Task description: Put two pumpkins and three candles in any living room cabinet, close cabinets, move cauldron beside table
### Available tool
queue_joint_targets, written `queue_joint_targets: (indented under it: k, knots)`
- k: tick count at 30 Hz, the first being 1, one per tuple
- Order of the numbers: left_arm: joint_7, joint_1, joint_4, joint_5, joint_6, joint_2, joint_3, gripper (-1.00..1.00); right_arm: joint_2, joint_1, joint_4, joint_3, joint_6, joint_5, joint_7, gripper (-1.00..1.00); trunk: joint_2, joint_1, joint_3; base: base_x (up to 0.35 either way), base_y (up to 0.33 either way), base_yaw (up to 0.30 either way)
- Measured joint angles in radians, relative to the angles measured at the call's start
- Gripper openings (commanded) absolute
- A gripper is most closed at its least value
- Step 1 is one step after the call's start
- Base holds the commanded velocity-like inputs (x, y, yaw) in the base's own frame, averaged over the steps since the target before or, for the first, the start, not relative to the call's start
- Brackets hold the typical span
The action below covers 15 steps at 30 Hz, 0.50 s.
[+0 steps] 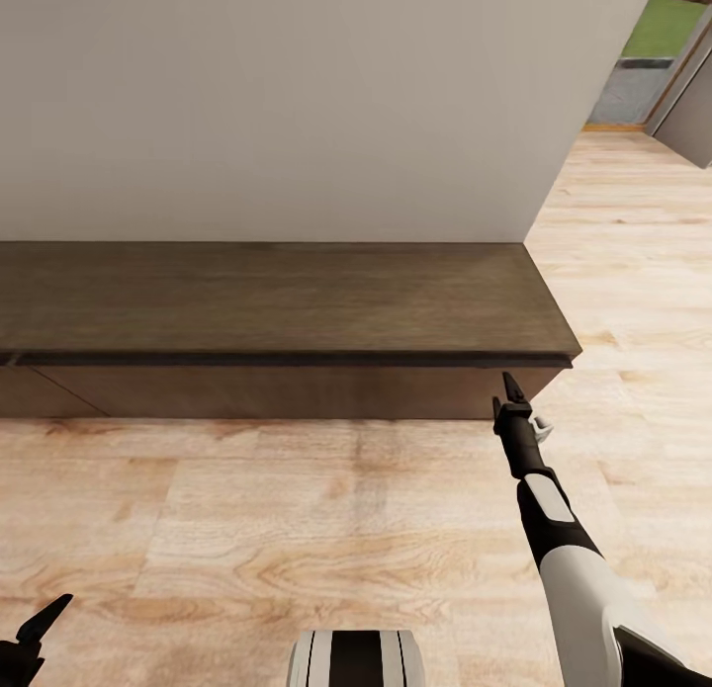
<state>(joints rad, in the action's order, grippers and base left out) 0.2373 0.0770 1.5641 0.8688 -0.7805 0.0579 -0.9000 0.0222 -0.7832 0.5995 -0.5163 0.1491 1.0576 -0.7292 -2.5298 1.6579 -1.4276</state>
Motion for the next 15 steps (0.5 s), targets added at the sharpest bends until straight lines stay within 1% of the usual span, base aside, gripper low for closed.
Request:
queue_joint_targets:
  k: [6,11,15]
  knots:
    - [0.000,-0.001,0.000,0.000,-0.001,0.001,-0.001,1.00,0.001,0.000,-0.001,0.001,-0.004,0.000,-0.006,1.00,0.000,0.000,0.000,0.002,0.000,0.000]
    - [-0.001,0.000,0.000,-0.001,0.001,0.006,-0.001,1.00,0.001,0.000,-0.001,0.002,-0.006,0.000,-0.008,1.00,0.000,0.000,0.000,0.148,0.000,0.000]
    - [-0.002,0.000,0.000,-0.002,0.002,0.005,-0.001,1.00,0.000,0.000,-0.001,0.002,-0.006,-0.001,-0.008,1.00,0.000,0.000,0.000,0.069,0.000,0.000]
